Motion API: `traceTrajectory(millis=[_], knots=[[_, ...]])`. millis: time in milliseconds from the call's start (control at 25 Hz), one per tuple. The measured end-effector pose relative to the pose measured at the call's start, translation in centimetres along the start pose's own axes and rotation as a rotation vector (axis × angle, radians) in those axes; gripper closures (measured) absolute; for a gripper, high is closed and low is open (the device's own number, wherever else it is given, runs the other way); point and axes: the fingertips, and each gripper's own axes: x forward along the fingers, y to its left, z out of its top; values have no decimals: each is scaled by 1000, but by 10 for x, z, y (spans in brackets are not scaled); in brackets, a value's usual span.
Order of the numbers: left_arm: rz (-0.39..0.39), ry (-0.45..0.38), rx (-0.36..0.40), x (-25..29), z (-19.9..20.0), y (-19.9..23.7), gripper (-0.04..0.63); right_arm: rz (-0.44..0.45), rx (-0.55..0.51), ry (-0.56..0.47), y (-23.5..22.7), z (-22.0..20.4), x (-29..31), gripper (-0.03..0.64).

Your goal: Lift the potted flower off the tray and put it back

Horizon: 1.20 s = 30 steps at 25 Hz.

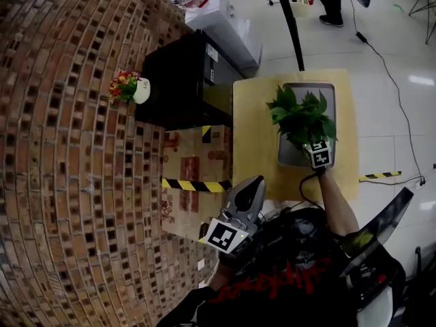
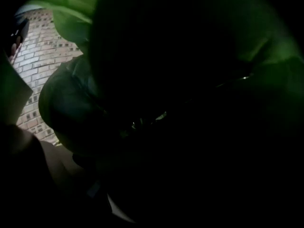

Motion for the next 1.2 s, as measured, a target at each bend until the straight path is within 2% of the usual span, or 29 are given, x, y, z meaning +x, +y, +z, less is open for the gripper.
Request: traceTrajectory(millis=[120, 240, 480, 640, 880, 1200], knots=[[-25, -32, 3, 10, 12, 5, 594, -6, 41, -61, 13, 43, -42, 58], [-78, -57, 5, 23, 18, 9, 594, 46, 82, -140, 31, 89, -81, 58], [-182, -99, 10, 33, 26, -6, 594, 25, -33, -199, 56, 162, -165, 55], [-211, -53, -24, 20, 17, -15, 594, 20, -61, -220, 80, 175, -204, 55], [-290, -85, -22, 30, 16, -23, 594, -27, -72, -262, 78, 189, -242, 54], [-322, -91, -17, 23, 20, -20, 594, -23, -72, -286, 99, 199, -253, 54]])
